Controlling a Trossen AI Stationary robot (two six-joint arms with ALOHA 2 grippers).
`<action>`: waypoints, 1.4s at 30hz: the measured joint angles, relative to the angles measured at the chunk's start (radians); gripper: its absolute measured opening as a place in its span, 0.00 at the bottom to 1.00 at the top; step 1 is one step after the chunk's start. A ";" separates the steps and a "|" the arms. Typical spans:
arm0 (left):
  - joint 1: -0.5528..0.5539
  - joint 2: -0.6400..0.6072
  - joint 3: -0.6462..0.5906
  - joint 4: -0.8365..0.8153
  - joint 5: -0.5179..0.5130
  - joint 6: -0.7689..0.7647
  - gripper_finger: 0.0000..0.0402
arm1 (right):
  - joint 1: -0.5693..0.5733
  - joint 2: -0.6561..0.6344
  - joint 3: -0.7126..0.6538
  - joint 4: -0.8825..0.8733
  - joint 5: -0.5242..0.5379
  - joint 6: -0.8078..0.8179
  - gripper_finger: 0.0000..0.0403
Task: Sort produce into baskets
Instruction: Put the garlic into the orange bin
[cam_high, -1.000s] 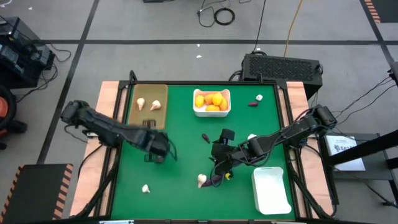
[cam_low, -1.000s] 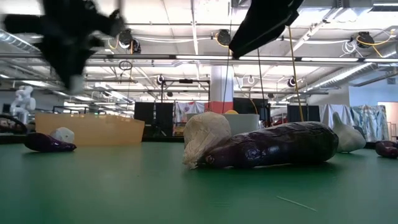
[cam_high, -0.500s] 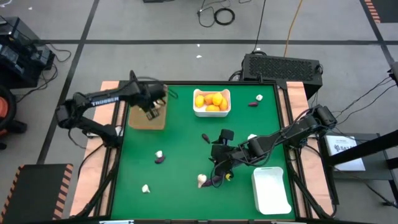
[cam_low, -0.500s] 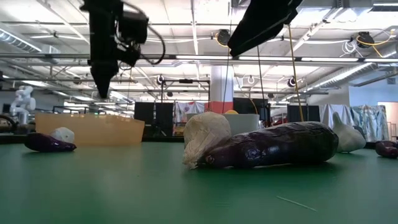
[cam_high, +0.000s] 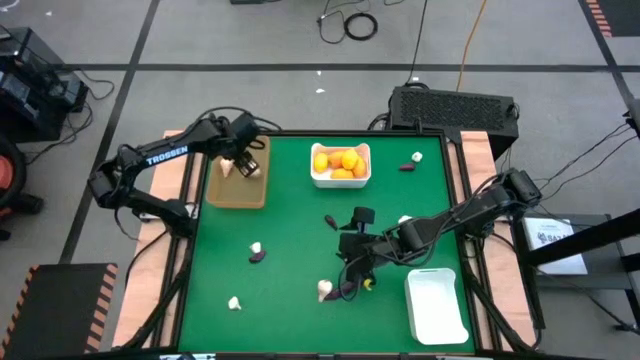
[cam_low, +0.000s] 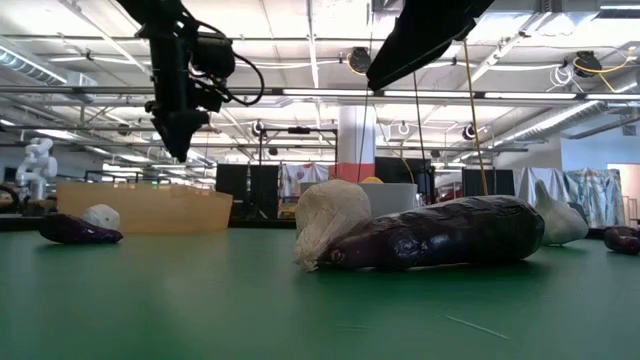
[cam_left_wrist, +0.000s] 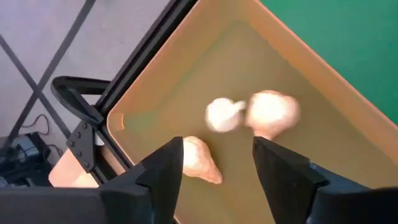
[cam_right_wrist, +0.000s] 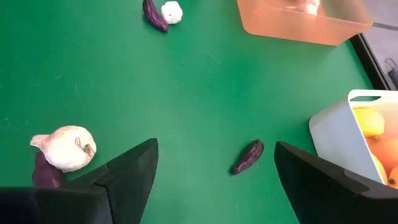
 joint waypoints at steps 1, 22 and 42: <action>0.000 0.000 0.000 -0.002 0.002 0.002 0.52 | 0.000 0.000 0.000 0.000 0.000 0.000 0.78; -0.282 -0.080 0.106 -0.155 0.528 -0.192 0.56 | -0.020 0.000 0.000 0.012 0.003 -0.026 0.78; -1.010 -0.208 -0.162 0.441 -0.182 -0.314 0.56 | -0.039 -0.051 0.047 -0.531 0.063 0.332 0.78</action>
